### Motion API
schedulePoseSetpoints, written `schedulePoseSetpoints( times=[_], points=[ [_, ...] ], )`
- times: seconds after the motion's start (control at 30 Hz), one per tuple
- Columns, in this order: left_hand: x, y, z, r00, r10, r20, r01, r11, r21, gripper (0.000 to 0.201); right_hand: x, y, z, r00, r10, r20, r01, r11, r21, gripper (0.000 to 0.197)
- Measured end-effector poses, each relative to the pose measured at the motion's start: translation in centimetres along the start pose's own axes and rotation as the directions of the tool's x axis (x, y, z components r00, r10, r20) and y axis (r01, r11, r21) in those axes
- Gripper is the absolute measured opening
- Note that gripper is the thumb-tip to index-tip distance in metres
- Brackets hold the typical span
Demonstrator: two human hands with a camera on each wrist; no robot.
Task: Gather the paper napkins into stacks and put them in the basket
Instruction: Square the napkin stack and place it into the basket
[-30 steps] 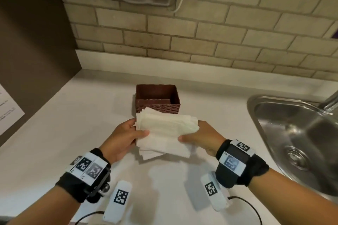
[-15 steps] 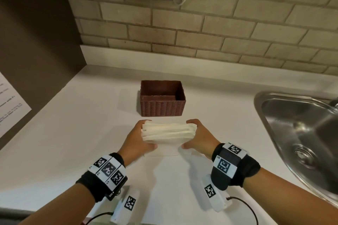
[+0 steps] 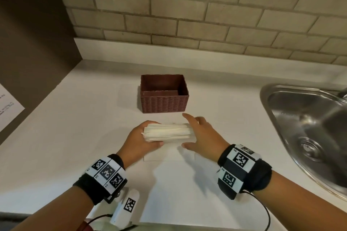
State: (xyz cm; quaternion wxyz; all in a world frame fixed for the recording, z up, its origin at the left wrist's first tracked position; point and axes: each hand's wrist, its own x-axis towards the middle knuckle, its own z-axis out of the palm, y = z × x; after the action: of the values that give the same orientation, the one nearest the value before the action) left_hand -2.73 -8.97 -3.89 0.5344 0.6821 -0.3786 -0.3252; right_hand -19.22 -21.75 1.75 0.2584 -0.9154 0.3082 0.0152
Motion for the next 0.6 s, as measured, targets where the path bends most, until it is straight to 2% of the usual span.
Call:
schedulePoseSetpoints(
  times=[0.07,0.13,0.23,0.33,0.4,0.47,0.53,0.57,0.6],
  points=[
    [0.2,-0.1,0.0,1.0,-0.007,0.009,0.007,1.0,-0.011,0.057,0.2,-0.3,0.1,0.998,-0.056,0.004,0.056,0.979,-0.197,0.083],
    [0.3,0.1,0.0,1.0,-0.014,0.015,0.014,1.0,0.009,0.056,0.7,-0.3,0.5,0.993,-0.093,0.074,0.113,0.933,-0.342,0.078],
    [0.4,0.4,-0.1,0.999,0.008,0.05,-0.013,0.995,0.097,0.053,1.7,0.1,0.7,0.995,-0.048,0.091,0.079,0.925,-0.371,0.073],
    [0.6,0.4,-0.1,0.998,0.015,0.066,-0.023,0.993,0.117,0.047,2.4,-0.2,0.9,0.992,-0.091,0.089,0.117,0.928,-0.354,0.071],
    [0.6,0.6,0.1,0.999,0.029,0.033,-0.032,0.994,0.101,0.036,2.7,-0.6,0.5,0.988,-0.095,0.121,0.131,0.93,-0.342,0.053],
    [0.5,1.1,0.0,0.999,0.034,0.009,-0.034,0.998,0.047,0.032,2.9,-0.5,-0.9,0.99,-0.068,0.127,0.096,0.968,-0.231,0.03],
    [0.1,1.6,-0.4,1.0,0.005,0.004,-0.005,0.999,-0.042,0.033,2.7,0.1,-2.6,0.994,-0.024,0.105,0.018,0.998,0.06,0.018],
    [-0.1,1.7,-0.6,1.0,-0.021,0.018,0.023,0.994,-0.105,0.035,2.5,0.3,-3.1,0.995,0.005,0.095,-0.032,0.958,0.284,0.017],
    [-0.3,1.9,-0.6,0.998,-0.04,0.039,0.046,0.984,-0.171,0.039,2.2,0.4,-3.1,0.993,0.031,0.115,-0.086,0.854,0.513,0.018]
  ],
)
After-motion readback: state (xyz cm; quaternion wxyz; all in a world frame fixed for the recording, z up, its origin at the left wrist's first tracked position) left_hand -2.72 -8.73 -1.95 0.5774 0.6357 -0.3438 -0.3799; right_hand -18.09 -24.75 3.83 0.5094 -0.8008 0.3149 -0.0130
